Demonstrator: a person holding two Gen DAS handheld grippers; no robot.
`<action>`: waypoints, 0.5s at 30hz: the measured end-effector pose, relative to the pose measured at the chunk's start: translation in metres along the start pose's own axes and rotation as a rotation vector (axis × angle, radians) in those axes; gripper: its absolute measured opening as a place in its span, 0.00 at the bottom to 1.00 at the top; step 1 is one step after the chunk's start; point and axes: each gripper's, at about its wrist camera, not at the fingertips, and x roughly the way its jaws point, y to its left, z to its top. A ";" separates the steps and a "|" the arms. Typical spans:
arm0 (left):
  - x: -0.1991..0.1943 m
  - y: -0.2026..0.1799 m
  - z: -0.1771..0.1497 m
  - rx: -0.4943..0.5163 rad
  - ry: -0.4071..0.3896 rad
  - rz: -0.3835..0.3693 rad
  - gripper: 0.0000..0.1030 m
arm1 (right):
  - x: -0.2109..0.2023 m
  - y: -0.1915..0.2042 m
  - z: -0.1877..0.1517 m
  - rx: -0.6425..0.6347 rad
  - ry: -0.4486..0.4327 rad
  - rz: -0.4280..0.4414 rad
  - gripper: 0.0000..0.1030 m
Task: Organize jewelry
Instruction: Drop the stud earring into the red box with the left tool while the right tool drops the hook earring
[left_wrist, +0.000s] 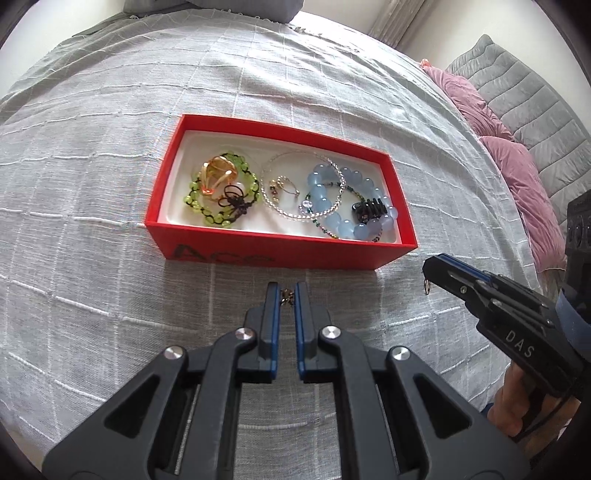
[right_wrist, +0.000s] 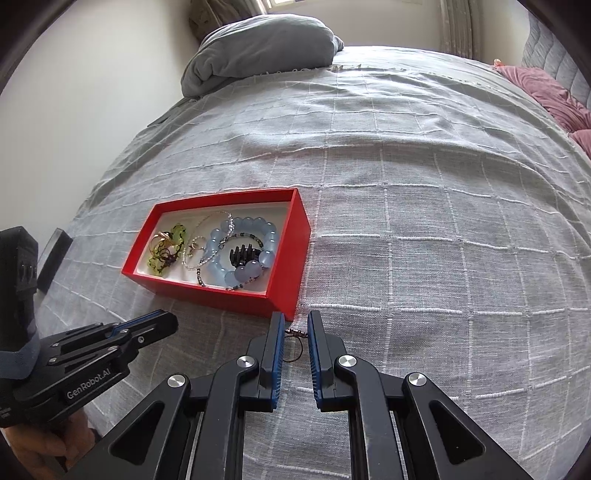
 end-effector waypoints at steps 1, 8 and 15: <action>-0.002 0.002 0.000 0.000 -0.006 -0.001 0.08 | 0.000 0.001 0.000 -0.003 -0.003 0.006 0.13; -0.016 0.016 0.005 -0.027 -0.040 -0.020 0.08 | -0.002 0.009 0.000 -0.020 -0.030 0.036 0.12; -0.024 0.017 0.013 -0.043 -0.073 -0.044 0.08 | -0.003 0.018 0.005 -0.027 -0.058 0.078 0.13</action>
